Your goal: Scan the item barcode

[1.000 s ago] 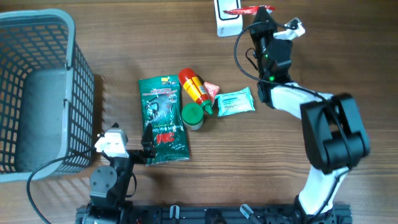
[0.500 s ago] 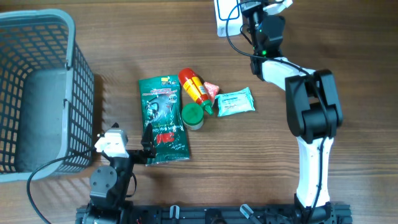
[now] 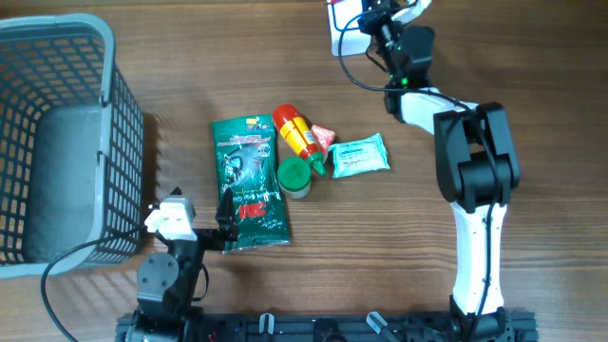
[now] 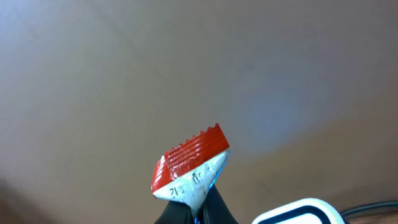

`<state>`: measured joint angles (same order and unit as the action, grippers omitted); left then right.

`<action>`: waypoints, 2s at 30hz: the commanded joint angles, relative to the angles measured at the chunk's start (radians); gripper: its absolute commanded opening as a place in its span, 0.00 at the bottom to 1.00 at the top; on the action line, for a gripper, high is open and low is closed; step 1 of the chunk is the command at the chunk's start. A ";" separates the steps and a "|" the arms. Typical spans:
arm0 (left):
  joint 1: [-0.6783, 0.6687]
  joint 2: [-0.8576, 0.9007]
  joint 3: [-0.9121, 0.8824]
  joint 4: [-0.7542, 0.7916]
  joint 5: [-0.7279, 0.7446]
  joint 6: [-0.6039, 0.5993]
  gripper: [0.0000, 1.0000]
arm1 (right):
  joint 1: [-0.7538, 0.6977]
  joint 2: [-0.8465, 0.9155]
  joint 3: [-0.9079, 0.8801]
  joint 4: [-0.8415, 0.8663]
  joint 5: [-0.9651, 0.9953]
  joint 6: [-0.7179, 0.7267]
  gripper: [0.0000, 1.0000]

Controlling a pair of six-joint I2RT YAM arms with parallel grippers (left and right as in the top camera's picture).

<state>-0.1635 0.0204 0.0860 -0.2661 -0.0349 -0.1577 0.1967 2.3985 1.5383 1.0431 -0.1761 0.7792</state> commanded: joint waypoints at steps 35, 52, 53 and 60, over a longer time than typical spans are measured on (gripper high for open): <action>0.004 -0.004 -0.004 0.002 0.008 0.020 1.00 | -0.932 -0.439 0.019 -1.452 0.589 -0.366 1.00; 0.004 -0.004 -0.004 0.001 0.008 0.020 1.00 | -0.393 -0.813 -0.036 -1.951 -0.240 0.077 1.00; 0.004 -0.004 -0.004 0.001 0.008 0.019 1.00 | -0.329 -0.798 -0.052 -1.935 -0.216 0.079 1.00; 0.004 -0.004 -0.004 0.001 0.008 0.019 1.00 | 0.023 -0.562 -0.076 -1.885 -0.207 0.204 0.83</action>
<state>-0.1631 0.0204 0.0860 -0.2661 -0.0345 -0.1574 0.1349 1.7424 1.4757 -0.8421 -0.3885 0.8761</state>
